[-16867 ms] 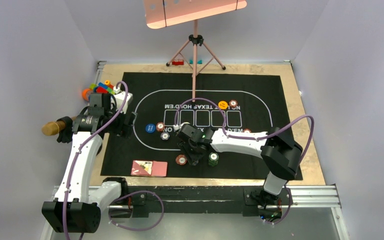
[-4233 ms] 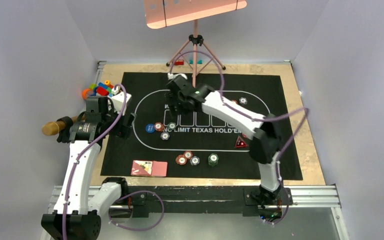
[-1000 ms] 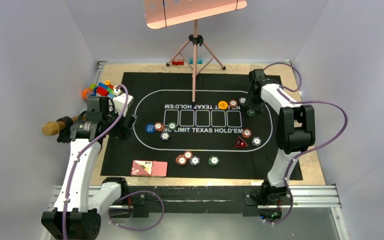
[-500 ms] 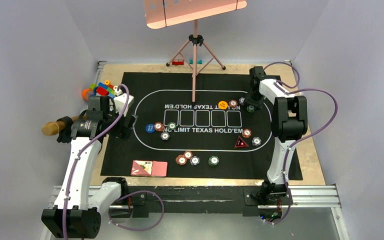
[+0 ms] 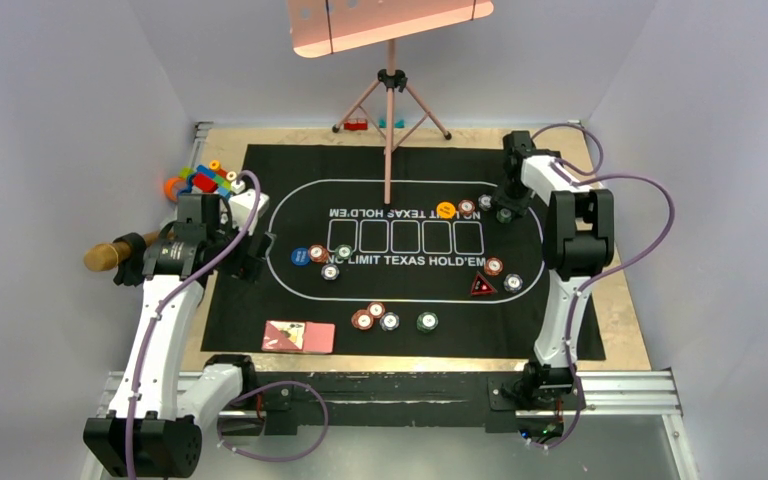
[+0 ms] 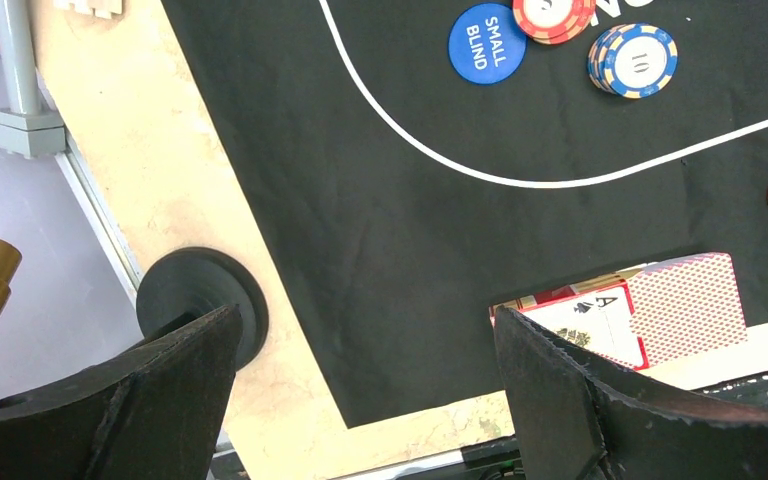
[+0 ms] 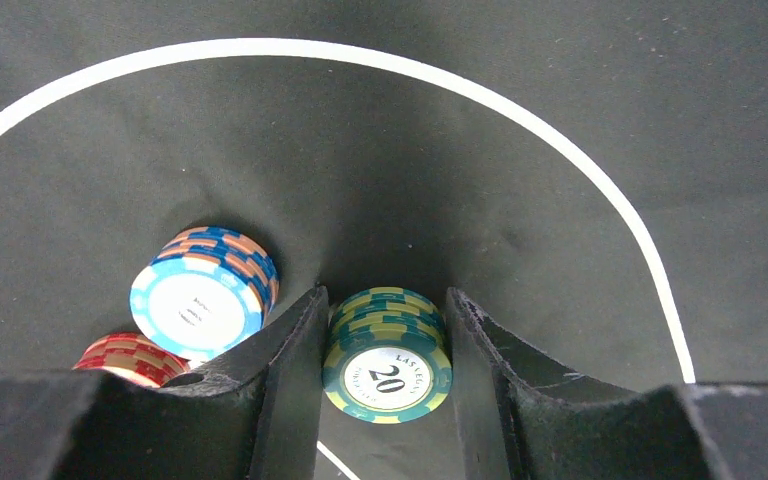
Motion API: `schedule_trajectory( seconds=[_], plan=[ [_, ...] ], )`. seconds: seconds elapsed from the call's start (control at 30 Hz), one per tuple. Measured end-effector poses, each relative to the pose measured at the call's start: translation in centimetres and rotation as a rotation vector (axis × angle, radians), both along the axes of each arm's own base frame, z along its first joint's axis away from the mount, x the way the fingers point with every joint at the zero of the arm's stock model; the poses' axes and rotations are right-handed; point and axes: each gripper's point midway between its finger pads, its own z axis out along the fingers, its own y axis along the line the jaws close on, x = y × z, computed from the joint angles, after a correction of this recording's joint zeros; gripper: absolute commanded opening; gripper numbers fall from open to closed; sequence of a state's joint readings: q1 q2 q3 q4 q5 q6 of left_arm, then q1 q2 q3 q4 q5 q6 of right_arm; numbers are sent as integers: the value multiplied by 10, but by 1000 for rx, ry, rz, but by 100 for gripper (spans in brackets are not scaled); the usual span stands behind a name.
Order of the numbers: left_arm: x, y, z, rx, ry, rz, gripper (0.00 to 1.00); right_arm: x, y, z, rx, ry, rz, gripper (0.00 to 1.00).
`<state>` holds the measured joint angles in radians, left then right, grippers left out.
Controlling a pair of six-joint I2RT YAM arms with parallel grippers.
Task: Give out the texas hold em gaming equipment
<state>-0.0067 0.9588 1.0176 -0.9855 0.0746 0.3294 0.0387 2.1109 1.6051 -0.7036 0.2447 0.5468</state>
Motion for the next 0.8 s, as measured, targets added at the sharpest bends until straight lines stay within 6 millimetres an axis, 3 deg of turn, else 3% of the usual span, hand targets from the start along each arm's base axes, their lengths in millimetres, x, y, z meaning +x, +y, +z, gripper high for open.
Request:
schedule_trajectory(
  seconds=[0.07,0.27,0.53,0.7,0.8],
  plan=[
    [0,0,0,2,-2,-3,100,1,0,-4,2,6,-4,46],
    [-1,0,2,1,-8,-4,100,-1,1,-3,4,19,-13,71],
    [-2,-1,4,-1,-19,-5,100,8,2,22,7,-22,-11,78],
    [-3,0,4,0,-20,-5,100,8,12,71,12,-122,13,77],
    [-3,0,4,-1,-19,-5,100,0,35,113,19,-223,64,78]
  ],
)
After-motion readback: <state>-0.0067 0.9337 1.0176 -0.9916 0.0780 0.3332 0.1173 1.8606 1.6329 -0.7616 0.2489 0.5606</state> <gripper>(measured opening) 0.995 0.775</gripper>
